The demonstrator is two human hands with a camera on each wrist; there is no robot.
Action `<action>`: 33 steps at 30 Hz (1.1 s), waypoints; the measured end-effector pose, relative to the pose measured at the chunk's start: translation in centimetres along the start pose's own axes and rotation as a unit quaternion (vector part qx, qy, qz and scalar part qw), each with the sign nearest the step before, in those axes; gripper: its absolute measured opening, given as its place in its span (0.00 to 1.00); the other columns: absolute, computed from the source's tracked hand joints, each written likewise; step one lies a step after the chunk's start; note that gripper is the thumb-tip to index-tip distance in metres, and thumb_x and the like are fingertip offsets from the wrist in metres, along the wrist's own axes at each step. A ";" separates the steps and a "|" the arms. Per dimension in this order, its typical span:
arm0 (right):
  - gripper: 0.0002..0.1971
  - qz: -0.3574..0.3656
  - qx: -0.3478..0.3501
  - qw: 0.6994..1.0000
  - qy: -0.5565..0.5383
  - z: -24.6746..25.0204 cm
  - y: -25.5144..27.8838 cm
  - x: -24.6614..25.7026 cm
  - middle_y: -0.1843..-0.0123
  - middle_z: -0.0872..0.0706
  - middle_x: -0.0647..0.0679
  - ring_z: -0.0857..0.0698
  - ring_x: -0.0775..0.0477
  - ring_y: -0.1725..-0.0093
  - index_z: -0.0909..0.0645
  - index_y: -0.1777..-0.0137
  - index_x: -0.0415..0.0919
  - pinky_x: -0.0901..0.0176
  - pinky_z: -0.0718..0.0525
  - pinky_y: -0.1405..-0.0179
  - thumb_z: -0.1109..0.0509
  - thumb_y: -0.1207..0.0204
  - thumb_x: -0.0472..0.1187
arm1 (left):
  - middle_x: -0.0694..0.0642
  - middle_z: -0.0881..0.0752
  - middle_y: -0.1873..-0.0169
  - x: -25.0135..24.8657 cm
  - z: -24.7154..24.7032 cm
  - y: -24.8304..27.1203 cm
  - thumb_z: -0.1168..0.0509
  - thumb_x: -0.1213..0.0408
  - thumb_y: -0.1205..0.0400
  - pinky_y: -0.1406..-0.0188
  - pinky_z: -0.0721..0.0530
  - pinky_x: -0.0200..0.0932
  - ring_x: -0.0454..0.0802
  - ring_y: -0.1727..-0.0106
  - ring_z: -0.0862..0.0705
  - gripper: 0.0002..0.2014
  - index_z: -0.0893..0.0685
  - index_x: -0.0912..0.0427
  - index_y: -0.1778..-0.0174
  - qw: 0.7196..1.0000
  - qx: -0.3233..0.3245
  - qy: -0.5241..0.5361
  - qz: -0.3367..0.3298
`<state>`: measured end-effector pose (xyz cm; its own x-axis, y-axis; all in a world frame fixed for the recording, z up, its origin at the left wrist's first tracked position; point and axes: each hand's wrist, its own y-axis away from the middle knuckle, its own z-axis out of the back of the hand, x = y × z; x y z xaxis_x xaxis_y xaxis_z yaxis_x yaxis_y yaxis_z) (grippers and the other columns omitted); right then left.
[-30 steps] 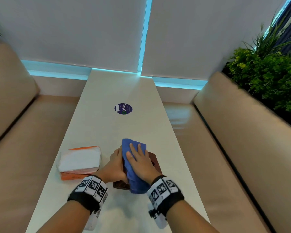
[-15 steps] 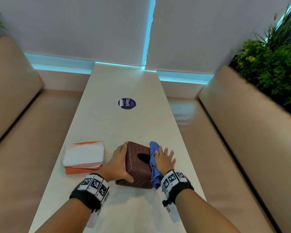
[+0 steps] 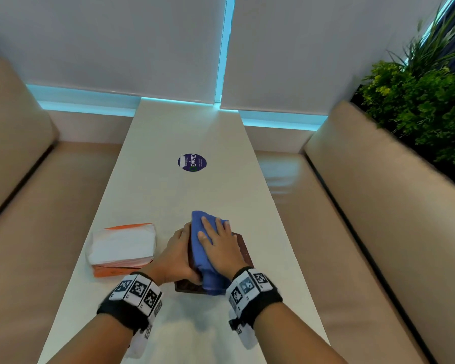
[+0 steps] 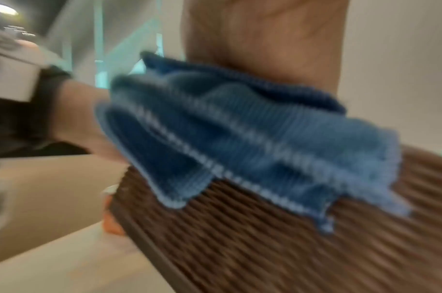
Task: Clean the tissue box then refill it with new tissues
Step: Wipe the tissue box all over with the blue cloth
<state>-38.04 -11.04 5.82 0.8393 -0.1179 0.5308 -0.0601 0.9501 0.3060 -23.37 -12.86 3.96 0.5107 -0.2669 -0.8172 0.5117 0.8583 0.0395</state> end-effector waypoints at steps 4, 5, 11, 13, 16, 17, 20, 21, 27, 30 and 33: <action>0.29 -0.052 0.029 0.993 0.105 0.5 -0.8 -4.7 0.14 0.64 0.45 0.65 0.33 0.16 0.56 0.16 0.51 0.28 0.54 0.21 0.49 0.14 0.42 | 0.55 0.32 0.33 1.5 -0.1 -0.1 0.21 0.50 0.57 0.25 0.30 0.56 0.53 0.29 0.32 0.66 0.46 0.56 0.22 0.999 0.025 0.011 0.046; 0.29 -0.069 0.028 0.992 0.098 0.6 -0.8 -5.0 0.14 0.63 0.45 0.65 0.32 0.16 0.56 0.16 0.51 0.28 0.54 0.21 0.50 0.13 0.41 | 0.56 0.32 0.32 1.6 -0.1 -0.2 0.21 0.50 0.57 0.25 0.30 0.57 0.53 0.28 0.32 0.67 0.47 0.55 0.21 0.998 0.027 0.015 0.050; 0.28 -0.046 0.020 0.997 0.053 -0.3 -0.1 -1.1 0.13 0.61 0.47 0.63 0.36 0.15 0.54 0.16 0.52 0.34 0.58 0.18 0.55 0.14 0.55 | 0.55 0.30 0.36 0.8 0.2 -0.4 0.24 0.48 0.55 0.30 0.26 0.53 0.54 0.32 0.29 0.60 0.42 0.54 0.25 0.998 0.023 0.014 0.054; 0.29 0.010 0.013 1.000 -0.010 -0.4 1.1 1.0 0.13 0.59 0.50 0.62 0.42 0.15 0.53 0.16 0.56 0.38 0.58 0.16 0.53 0.16 0.59 | 0.56 0.29 0.33 0.0 0.2 -0.3 0.32 0.39 0.47 0.28 0.30 0.47 0.55 0.31 0.29 0.52 0.38 0.54 0.26 1.000 0.012 0.004 0.022; 0.28 0.063 -0.011 0.997 -0.048 0.0 1.7 2.0 0.13 0.52 0.51 0.56 0.47 0.14 0.46 0.17 0.58 0.38 0.51 0.16 0.48 0.17 0.59 | 0.61 0.23 0.34 -0.6 0.2 -0.4 0.38 0.38 0.39 0.27 0.29 0.49 0.60 0.32 0.25 0.37 0.32 0.47 0.34 1.000 0.018 0.009 0.004; 0.28 0.064 -0.013 0.996 -0.055 0.2 1.4 1.6 0.13 0.50 0.51 0.54 0.48 0.14 0.44 0.18 0.58 0.38 0.49 0.16 0.47 0.17 0.59 | 0.58 0.22 0.36 -0.3 0.2 -0.4 0.35 0.40 0.40 0.29 0.27 0.52 0.60 0.33 0.23 0.34 0.32 0.43 0.37 1.000 0.020 0.012 0.008; 0.26 0.033 -0.021 0.998 -0.045 0.6 0.6 -0.3 0.14 0.47 0.51 0.50 0.48 0.14 0.41 0.19 0.59 0.41 0.49 0.16 0.47 0.17 0.58 | 0.53 0.24 0.39 1.3 0.4 -0.3 0.20 0.51 0.53 0.34 0.21 0.58 0.55 0.36 0.23 0.48 0.35 0.42 0.36 0.995 0.022 0.056 0.077; 0.26 0.019 -0.026 0.999 -0.034 0.9 0.4 -1.2 0.14 0.47 0.51 0.50 0.48 0.14 0.41 0.19 0.58 0.42 0.49 0.16 0.48 0.16 0.58 | 0.54 0.25 0.39 1.8 0.4 -0.3 0.17 0.53 0.56 0.36 0.19 0.60 0.55 0.36 0.23 0.53 0.36 0.43 0.35 0.993 0.024 0.064 0.096; 0.23 -0.080 -0.045 0.982 -0.162 2.4 -0.1 -5.3 0.15 0.41 0.45 0.38 0.42 0.17 0.35 0.20 0.50 0.49 0.39 0.18 0.43 0.15 0.47 | 0.56 0.24 0.38 2.4 0.5 -1.0 0.15 0.56 0.56 0.35 0.19 0.61 0.54 0.34 0.23 0.56 0.37 0.41 0.32 0.988 0.033 0.081 0.127; 0.23 -0.091 -0.039 0.951 -0.294 2.8 -0.5 -6.0 0.19 0.32 0.44 0.30 0.40 0.22 0.32 0.21 0.44 0.45 0.31 0.21 0.40 0.16 0.44 | 0.58 0.23 0.37 1.9 0.9 -1.4 0.16 0.57 0.56 0.34 0.20 0.61 0.55 0.34 0.23 0.56 0.37 0.43 0.32 0.985 0.044 0.100 0.132; 0.20 -0.133 -0.036 0.877 -0.461 2.2 -0.9 -7.1 0.30 0.20 0.45 0.18 0.43 0.37 0.24 0.28 0.48 0.49 0.20 0.34 0.35 0.19 0.48 | 0.58 0.20 0.38 1.0 1.4 -1.3 0.17 0.58 0.56 0.34 0.19 0.57 0.54 0.36 0.20 0.57 0.36 0.50 0.29 0.977 0.053 0.140 0.150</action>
<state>-45.16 -11.66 3.54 0.0229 -0.4892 0.8719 0.1338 0.8658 0.4822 -22.55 -14.85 3.90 0.4470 0.1342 -0.8844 0.4442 0.8249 0.3496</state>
